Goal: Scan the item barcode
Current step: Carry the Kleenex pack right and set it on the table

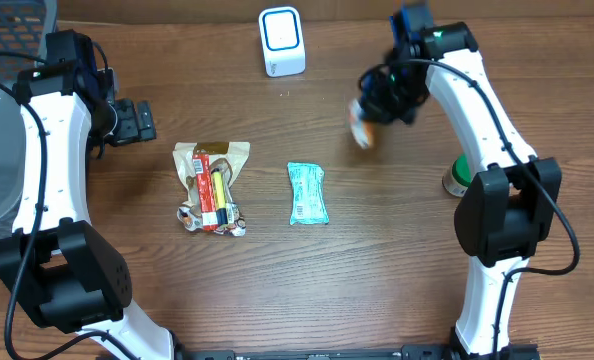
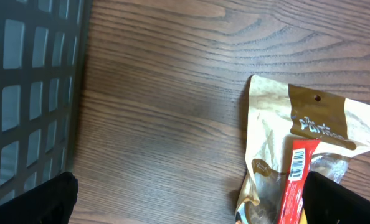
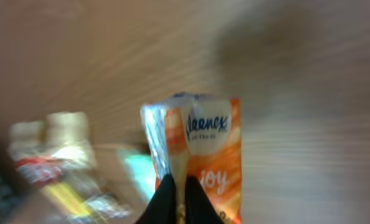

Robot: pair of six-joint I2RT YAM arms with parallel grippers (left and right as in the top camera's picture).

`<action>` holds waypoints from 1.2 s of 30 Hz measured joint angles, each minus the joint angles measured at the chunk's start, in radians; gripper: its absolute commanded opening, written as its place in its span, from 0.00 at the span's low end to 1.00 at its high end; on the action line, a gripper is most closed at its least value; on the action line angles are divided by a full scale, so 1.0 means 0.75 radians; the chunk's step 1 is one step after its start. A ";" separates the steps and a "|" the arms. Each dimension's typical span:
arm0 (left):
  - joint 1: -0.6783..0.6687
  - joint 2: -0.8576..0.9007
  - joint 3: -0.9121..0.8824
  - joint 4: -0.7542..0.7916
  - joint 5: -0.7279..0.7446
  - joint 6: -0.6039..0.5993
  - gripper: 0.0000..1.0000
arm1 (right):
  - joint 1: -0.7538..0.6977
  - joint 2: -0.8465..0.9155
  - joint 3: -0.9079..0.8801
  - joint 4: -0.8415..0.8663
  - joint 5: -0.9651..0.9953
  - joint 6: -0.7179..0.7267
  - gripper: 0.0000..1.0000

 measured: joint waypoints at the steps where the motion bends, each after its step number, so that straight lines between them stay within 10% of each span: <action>1: 0.000 0.000 0.000 0.000 0.000 0.001 1.00 | -0.001 0.000 -0.028 -0.031 0.073 -0.012 0.05; 11: 0.000 0.000 0.000 0.000 0.001 0.000 1.00 | 0.004 0.006 -0.165 -0.038 0.465 -0.067 0.60; 22: 0.000 0.000 0.000 0.000 0.001 0.001 1.00 | 0.025 0.006 -0.193 0.142 0.358 -0.028 0.15; 36: 0.000 0.000 0.000 0.000 0.001 0.000 1.00 | 0.186 0.006 -0.485 0.422 0.470 0.183 0.15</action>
